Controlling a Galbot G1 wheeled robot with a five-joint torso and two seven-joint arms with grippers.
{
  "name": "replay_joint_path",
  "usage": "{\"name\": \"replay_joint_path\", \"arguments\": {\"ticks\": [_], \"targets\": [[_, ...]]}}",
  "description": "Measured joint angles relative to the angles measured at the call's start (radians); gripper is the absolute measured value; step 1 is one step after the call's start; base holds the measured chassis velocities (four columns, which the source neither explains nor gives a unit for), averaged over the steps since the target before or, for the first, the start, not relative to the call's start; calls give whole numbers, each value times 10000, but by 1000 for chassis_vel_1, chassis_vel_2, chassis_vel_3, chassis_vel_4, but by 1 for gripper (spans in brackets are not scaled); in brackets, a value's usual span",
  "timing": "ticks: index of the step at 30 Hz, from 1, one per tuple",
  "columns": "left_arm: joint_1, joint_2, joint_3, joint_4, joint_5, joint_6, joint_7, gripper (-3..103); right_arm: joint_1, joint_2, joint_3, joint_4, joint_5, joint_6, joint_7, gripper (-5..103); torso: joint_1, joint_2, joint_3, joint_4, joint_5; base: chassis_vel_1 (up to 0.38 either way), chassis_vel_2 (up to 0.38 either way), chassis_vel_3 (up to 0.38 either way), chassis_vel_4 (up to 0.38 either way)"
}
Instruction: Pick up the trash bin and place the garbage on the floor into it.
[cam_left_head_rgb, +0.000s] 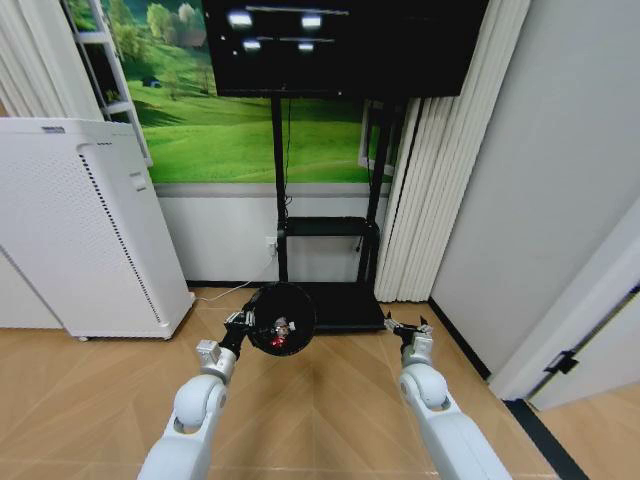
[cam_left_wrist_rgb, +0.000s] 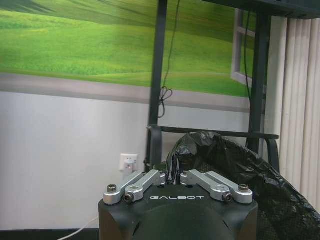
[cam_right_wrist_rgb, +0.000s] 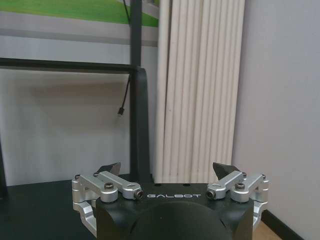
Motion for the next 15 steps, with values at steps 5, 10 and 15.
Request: {"name": "replay_joint_path", "arguments": {"ticks": [5,10,15], "targets": [[-5,9,-10,4,0,0,0,7,-19,20,-22,36,-3,0,-8,100,0,0,1,0,1,236,226,-235,-227],[-7,7,-14,26,8,-1,2,7,-24,41,-26,48,-3,5,-16,100,0,0,0,0,1,260,251,-253,-249],[-82,-35,2,91,49,0,3,7,-32,19,-27,48,24,17,-14,100,1,-1,1,-1,4,253,250,-256,-234]]}}
